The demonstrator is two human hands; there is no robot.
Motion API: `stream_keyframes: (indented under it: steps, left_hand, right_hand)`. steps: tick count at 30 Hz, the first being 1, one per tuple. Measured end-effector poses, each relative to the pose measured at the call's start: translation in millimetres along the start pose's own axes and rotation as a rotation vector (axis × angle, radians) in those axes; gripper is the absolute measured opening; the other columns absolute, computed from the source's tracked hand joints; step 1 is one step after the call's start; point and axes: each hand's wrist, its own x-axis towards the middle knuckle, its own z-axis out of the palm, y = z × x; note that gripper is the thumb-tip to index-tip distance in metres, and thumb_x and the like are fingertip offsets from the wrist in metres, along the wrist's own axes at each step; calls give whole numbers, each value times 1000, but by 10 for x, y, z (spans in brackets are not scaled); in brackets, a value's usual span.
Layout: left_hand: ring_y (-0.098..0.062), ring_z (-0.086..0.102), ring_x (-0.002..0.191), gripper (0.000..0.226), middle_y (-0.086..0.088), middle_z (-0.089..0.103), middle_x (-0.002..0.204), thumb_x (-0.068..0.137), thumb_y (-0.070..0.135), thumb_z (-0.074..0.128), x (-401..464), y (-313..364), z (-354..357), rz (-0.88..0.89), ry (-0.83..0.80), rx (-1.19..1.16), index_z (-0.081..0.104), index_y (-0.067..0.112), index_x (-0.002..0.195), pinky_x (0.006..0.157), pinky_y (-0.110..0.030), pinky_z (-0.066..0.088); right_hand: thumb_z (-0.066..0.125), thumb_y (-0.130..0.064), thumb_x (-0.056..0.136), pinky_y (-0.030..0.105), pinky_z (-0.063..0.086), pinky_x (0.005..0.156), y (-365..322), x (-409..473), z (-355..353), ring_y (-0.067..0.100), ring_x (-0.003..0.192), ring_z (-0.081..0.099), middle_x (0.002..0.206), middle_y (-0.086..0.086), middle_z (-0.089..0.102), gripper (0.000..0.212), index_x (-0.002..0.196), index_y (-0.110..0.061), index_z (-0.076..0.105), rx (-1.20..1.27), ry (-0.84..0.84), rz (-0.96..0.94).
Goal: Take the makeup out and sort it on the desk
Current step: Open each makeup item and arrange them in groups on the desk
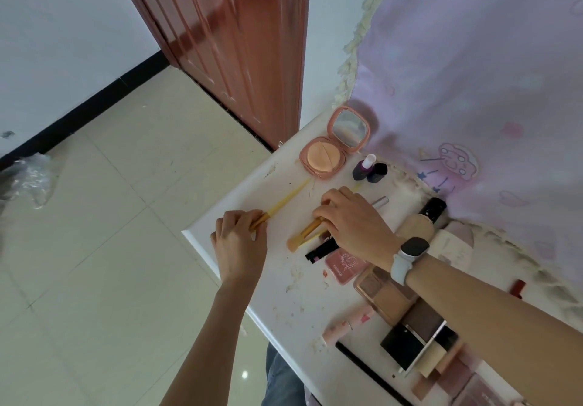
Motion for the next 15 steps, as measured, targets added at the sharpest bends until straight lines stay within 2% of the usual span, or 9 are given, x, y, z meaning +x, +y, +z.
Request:
stream_keyframes:
  steps: [5, 8, 10, 15]
  left_hand:
    - [-31, 52, 88, 15, -10, 61, 92, 79, 12, 70, 39, -36, 3, -2, 43, 21, 71, 10, 93, 75, -32, 31]
    - [-30, 52, 93, 23, -9, 62, 98, 78, 18, 72, 79, -82, -30, -5, 25, 37, 70, 10, 100, 78, -32, 31]
    - [-28, 52, 98, 27, -8, 61, 102, 79, 22, 72, 122, -121, -61, -10, -1, 22, 69, 11, 103, 81, -32, 31]
    - [-29, 52, 103, 22, -10, 60, 107, 86, 16, 62, 116, -163, -151, -40, 15, -135, 67, 9, 106, 90, -39, 39]
  right_hand:
    - [46, -11, 92, 28, 39, 80, -22, 96, -25, 17, 102, 41, 111, 1, 50, 24, 113, -18, 58, -38, -58, -40]
    - [67, 1, 75, 27, 44, 60, -146, 115, -74, 21, 82, 53, 92, 5, 59, 23, 93, -12, 67, -69, 31, -140]
    - [73, 7, 64, 25, 43, 48, -253, 135, -52, 21, 70, 56, 81, 6, 60, 25, 82, -10, 68, -42, 81, -212]
    - [67, 7, 72, 28, 47, 51, -471, 334, 42, 25, 76, 57, 87, 11, 61, 20, 88, -5, 69, -1, 76, -259]
